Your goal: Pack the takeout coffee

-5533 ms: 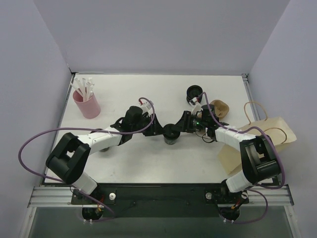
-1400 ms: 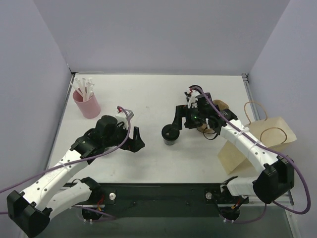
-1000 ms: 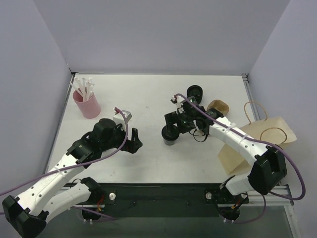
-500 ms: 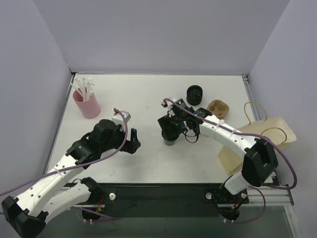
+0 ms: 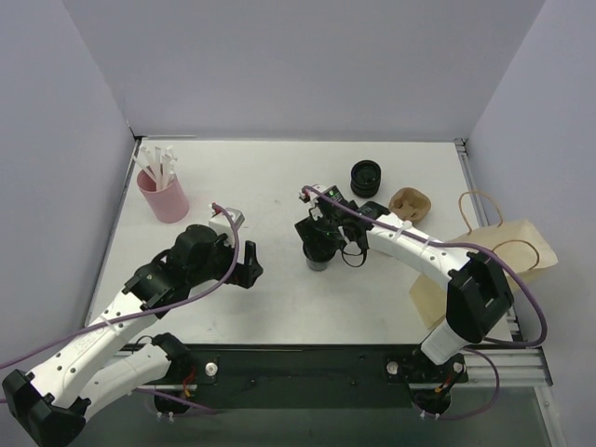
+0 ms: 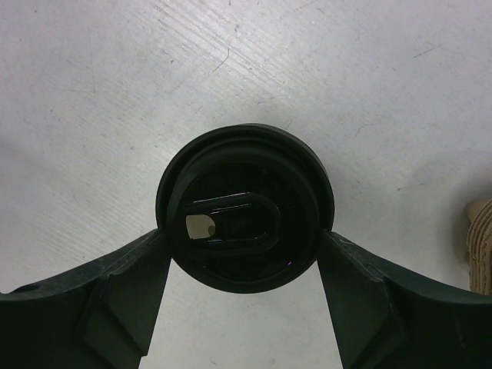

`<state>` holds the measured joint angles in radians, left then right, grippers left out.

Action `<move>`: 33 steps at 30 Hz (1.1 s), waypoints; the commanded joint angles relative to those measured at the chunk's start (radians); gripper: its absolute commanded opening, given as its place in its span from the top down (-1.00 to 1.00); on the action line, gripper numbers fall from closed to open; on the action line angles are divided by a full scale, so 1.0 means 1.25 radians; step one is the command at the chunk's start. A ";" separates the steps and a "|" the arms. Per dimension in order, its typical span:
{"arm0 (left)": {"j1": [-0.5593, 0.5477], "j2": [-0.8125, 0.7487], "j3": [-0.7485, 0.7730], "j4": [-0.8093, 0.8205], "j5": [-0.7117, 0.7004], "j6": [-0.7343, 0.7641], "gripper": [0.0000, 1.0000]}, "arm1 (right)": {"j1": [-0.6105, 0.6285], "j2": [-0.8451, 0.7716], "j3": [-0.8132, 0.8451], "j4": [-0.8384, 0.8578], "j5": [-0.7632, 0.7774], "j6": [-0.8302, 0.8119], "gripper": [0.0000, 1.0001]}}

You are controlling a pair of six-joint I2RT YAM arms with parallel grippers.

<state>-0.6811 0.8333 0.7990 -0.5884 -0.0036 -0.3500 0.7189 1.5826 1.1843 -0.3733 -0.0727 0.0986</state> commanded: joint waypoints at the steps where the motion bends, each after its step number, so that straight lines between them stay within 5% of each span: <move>1: -0.004 -0.017 0.026 0.001 -0.024 0.014 -0.94 | -0.019 0.020 0.032 -0.009 0.056 0.017 -0.50; 16: -0.012 -0.041 0.027 -0.008 -0.057 0.009 -0.94 | -0.212 0.144 0.151 -0.017 0.099 0.055 -0.43; 26: -0.015 -0.040 0.028 -0.013 -0.072 0.006 -0.95 | -0.222 0.118 0.211 -0.049 0.095 0.070 -0.88; 33: -0.016 -0.046 0.028 -0.016 -0.126 -0.007 -0.95 | -0.222 0.019 0.298 -0.115 0.075 0.060 -1.00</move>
<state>-0.6949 0.7944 0.7990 -0.6102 -0.1051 -0.3523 0.4446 1.7374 1.4689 -0.4404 0.0177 0.1791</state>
